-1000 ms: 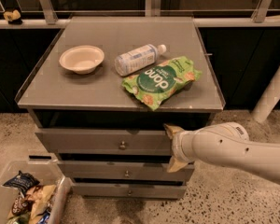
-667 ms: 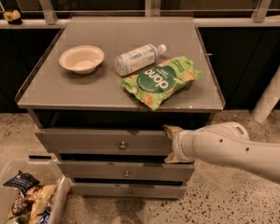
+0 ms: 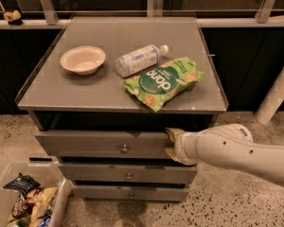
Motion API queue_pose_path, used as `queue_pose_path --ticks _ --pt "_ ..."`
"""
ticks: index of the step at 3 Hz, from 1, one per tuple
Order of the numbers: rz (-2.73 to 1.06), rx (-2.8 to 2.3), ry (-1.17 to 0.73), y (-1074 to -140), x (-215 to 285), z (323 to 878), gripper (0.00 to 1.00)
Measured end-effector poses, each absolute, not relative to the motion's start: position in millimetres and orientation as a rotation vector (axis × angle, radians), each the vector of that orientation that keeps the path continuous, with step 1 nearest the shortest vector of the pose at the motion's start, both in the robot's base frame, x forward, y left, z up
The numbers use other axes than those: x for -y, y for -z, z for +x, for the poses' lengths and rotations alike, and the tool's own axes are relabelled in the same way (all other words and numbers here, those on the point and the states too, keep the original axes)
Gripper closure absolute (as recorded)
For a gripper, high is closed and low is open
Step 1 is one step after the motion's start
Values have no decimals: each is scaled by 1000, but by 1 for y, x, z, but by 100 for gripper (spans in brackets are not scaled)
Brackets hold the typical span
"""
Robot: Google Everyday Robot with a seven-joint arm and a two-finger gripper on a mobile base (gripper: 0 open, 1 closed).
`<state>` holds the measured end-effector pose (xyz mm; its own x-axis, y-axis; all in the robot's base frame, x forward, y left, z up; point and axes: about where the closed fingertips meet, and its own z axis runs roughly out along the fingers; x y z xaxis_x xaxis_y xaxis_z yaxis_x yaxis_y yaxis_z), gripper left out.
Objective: Open top drawer
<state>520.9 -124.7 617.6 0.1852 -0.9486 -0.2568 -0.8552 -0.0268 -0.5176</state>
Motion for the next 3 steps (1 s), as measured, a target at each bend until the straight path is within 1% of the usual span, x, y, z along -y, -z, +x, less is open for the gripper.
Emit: queue_pose_path --ticks 1,3 --pt "-1897 -1687 213 -618 125 521 100" --pt "-1892 -1678 212 -624 124 517 100"
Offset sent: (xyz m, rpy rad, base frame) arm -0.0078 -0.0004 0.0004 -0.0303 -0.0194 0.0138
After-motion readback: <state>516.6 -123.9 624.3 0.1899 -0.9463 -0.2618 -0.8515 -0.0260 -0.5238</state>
